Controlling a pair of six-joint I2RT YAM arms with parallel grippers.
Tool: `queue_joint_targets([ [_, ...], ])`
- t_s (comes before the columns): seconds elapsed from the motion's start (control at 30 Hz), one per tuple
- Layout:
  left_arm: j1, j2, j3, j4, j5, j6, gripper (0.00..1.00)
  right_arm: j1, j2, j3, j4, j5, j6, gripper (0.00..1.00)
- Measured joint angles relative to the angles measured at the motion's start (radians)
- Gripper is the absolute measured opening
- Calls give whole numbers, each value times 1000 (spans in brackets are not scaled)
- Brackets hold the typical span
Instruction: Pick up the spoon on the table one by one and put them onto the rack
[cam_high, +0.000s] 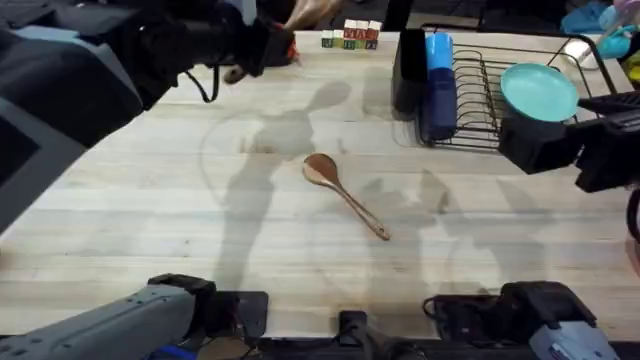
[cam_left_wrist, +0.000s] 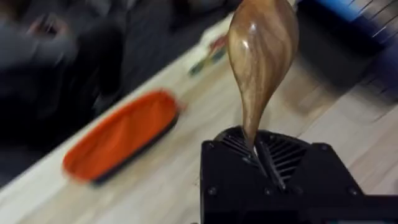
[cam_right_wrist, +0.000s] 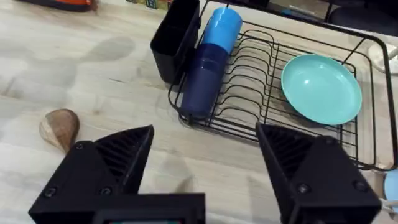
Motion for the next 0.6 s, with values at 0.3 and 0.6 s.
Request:
queue_joint_targets([
  [0.3, -7, 2, 0, 284, 304, -107, 43, 0, 0, 0, 0, 0, 0, 992],
  [0.6, -98, 8, 0, 422, 372, -136, 44, 0, 0, 0, 0, 0, 0, 992],
])
